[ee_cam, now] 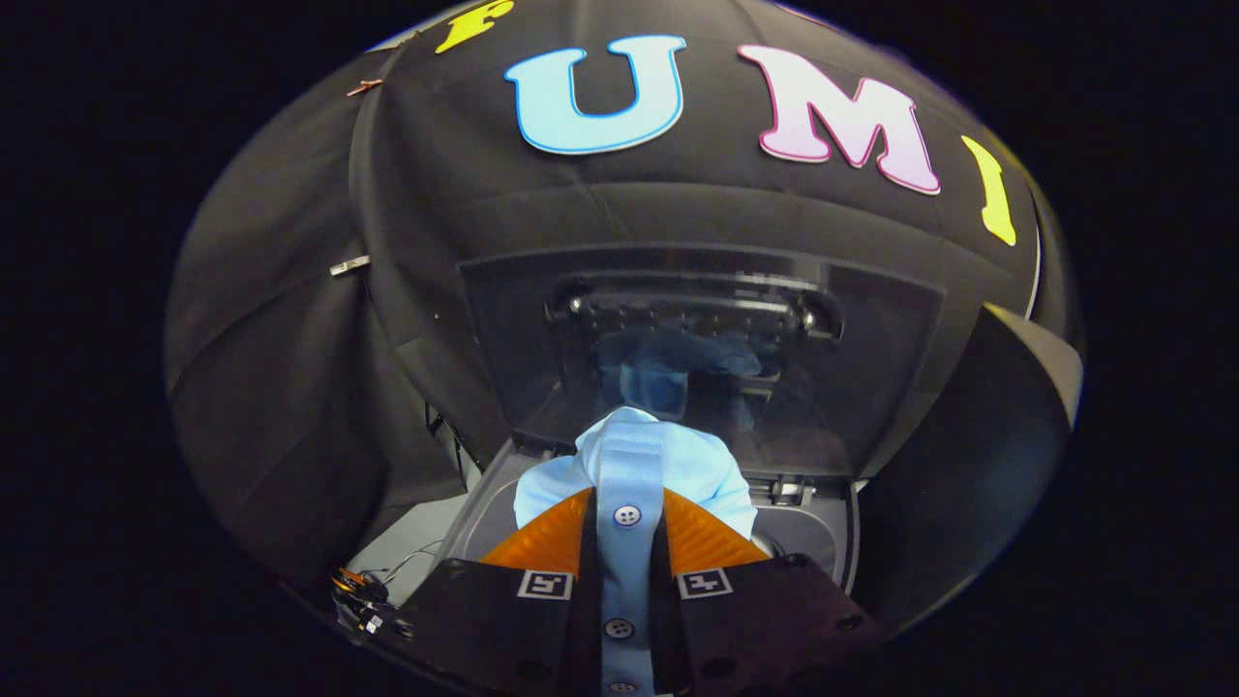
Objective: Put the clothes into the washing machine and then close the washing machine lid.
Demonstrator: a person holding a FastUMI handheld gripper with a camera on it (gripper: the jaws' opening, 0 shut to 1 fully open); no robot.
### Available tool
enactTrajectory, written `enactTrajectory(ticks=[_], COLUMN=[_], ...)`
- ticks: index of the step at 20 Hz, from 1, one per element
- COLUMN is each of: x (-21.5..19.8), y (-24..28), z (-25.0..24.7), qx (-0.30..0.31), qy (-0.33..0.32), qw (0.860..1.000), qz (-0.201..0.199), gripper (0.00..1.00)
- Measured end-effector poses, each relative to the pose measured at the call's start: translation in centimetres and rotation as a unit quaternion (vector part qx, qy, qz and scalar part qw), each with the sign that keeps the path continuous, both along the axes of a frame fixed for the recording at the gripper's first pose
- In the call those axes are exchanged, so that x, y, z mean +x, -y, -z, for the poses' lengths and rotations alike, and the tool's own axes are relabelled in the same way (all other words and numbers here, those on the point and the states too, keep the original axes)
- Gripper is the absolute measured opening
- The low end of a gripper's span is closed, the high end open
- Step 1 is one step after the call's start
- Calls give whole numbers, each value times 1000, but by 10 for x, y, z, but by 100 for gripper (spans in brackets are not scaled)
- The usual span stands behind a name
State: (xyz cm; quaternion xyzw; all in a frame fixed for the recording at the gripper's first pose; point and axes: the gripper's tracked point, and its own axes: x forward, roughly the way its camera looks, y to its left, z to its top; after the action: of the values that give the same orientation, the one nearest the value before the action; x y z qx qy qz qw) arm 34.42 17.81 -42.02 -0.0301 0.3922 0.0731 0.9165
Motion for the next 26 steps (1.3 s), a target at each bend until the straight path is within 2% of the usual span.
enactTrajectory(ticks=[7,12,14,20,26], x=[8,-6,-9,-14,-8], y=[11,15,15,12,5], z=[52,72,70,42,-17], qx=[-22,-49,-48,-28,-8], qy=[-10,-33,-33,-5,57], qw=[1000,998,998,1000,998], qz=[16,-5,-2,10,9], gripper=[27,80,100,100,100])
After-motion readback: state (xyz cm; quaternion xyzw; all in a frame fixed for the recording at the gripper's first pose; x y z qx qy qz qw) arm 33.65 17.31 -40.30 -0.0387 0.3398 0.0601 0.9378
